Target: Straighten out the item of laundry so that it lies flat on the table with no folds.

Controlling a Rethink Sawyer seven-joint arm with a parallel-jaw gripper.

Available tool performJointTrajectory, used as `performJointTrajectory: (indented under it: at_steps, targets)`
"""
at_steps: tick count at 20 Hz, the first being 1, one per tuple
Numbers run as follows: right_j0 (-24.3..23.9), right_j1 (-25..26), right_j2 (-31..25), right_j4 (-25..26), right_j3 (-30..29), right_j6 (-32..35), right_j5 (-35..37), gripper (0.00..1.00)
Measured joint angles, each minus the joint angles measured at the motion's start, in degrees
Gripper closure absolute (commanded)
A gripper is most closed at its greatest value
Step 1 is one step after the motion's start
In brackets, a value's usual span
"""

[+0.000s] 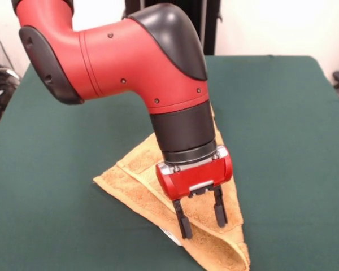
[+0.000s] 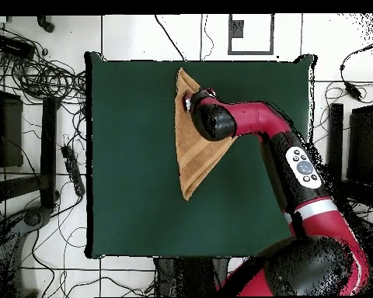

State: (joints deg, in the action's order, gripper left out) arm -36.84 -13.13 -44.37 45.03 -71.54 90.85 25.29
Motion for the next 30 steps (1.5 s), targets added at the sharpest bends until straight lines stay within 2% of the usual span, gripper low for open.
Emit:
performJointTrajectory:
  at_steps: [17,30]
  targets:
    - [3.15,0.01,4.43,-0.2,0.94,0.0,-0.13,0.0]
    - [4.89,-0.29,7.3,-3.83,1.65,0.0,-0.14,0.0]
